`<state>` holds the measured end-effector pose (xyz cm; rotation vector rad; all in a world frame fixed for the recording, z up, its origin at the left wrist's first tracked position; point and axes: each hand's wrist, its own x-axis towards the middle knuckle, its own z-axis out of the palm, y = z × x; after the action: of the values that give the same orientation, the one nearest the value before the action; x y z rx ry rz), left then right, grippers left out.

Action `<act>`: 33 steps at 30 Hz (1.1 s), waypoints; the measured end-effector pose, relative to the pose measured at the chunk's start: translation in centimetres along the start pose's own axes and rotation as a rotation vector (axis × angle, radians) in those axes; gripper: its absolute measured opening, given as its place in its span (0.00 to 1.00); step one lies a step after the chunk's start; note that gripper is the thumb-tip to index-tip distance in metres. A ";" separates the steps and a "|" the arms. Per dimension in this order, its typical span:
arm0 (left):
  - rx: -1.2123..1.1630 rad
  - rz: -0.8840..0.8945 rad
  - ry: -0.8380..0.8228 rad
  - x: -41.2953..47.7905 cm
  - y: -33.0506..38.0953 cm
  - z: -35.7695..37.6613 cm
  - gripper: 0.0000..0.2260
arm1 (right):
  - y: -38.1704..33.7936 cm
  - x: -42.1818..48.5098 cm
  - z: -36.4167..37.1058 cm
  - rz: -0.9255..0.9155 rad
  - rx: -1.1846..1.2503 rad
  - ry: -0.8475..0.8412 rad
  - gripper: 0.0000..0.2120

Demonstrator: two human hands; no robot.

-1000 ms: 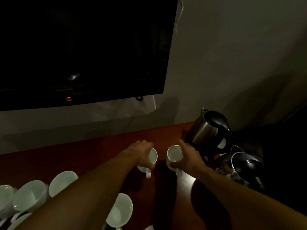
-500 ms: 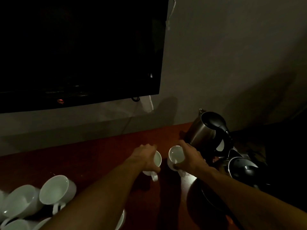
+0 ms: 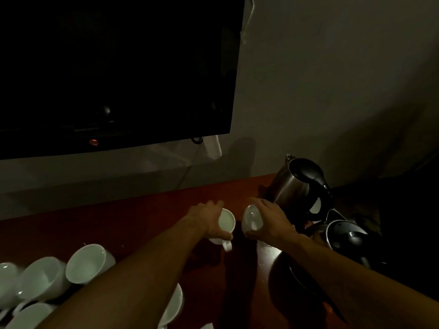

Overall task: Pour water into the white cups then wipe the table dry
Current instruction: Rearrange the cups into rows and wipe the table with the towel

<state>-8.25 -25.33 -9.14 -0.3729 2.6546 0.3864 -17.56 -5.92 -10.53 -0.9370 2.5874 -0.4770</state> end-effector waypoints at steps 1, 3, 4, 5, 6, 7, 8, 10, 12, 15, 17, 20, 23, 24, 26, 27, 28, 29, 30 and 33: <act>0.010 0.000 0.004 -0.4 -0.5 -0.3 0.43 | -0.5 -0.2 -0.1 -0.014 -0.005 0.011 0.49; 0.030 -0.016 0.004 -1.4 -1.8 -0.9 0.45 | -1.6 -0.5 -0.3 -0.041 0.005 0.041 0.49; 0.043 -0.032 0.004 -2.0 -2.5 -1.2 0.47 | -2.3 -0.7 -0.3 -0.056 0.009 0.054 0.48; 0.059 -0.050 0.006 -2.6 -3.2 -1.4 0.48 | -3.1 -0.9 -0.3 -0.071 0.009 0.062 0.48; 0.074 -0.067 0.008 -3.4 -4.0 -1.6 0.50 | -4.0 -1.2 -0.2 -0.083 0.010 0.063 0.48; 0.085 -0.085 0.007 -4.2 -4.9 -1.8 0.50 | -4.8 -1.4 0.0 -0.092 0.018 0.061 0.47; 0.088 -0.104 0.003 -5.1 -5.8 -1.9 0.51 | -5.7 -1.7 0.3 -0.101 0.029 0.062 0.47; 0.082 -0.138 -0.012 -7.2 -7.7 -2.2 0.51 | -7.4 -2.4 1.2 -0.126 0.049 0.073 0.45; 0.083 -0.155 -0.019 -9.4 -9.5 -2.1 0.51 | -9.3 -3.3 2.4 -0.151 0.053 0.067 0.44; 0.095 -0.153 0.001 -12.8 -12.0 -1.4 0.50 | -12.6 -4.6 4.6 -0.162 0.053 0.020 0.46; 0.092 -0.148 0.016 -14.9 -13.4 -0.5 0.49 | -14.7 -5.5 6.0 -0.161 0.087 -0.001 0.47; 0.069 -0.143 0.021 -17.4 -15.1 0.8 0.47 | -17.4 -6.5 7.9 -0.150 0.074 -0.039 0.47; 0.050 -0.106 0.040 -19.6 -16.3 2.0 0.46 | -19.4 -7.5 9.7 -0.151 0.062 -0.082 0.46; 0.049 -0.093 0.048 -20.2 -16.6 2.5 0.46 | -20.0 -7.8 10.3 -0.152 0.052 -0.094 0.46; 0.037 -0.072 0.059 -21.3 -17.1 3.6 0.45 | -20.7 -8.6 11.4 -0.148 0.054 -0.116 0.46; 0.022 -0.059 0.057 -21.7 -17.2 4.2 0.45 | -21.0 -9.0 11.9 -0.149 0.056 -0.117 0.47; 0.002 -0.041 0.050 -22.1 -17.3 4.8 0.44 | -21.1 -9.5 12.3 -0.152 0.052 -0.112 0.47; -0.017 -0.023 0.040 -22.4 -17.3 5.4 0.43 | -21.2 -9.9 12.7 -0.158 0.042 -0.104 0.48; -0.031 -0.011 0.032 -22.6 -17.3 5.9 0.42 | -21.1 -10.3 13.1 -0.162 0.025 -0.100 0.48; -0.002 0.001 0.050 -23.2 -17.2 7.2 0.41 | -20.8 -11.0 13.7 -0.149 -0.008 -0.106 0.50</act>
<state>20.07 -34.28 -8.57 -0.3862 2.7038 0.3848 7.55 -16.35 -11.65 -1.1319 2.4376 -0.4434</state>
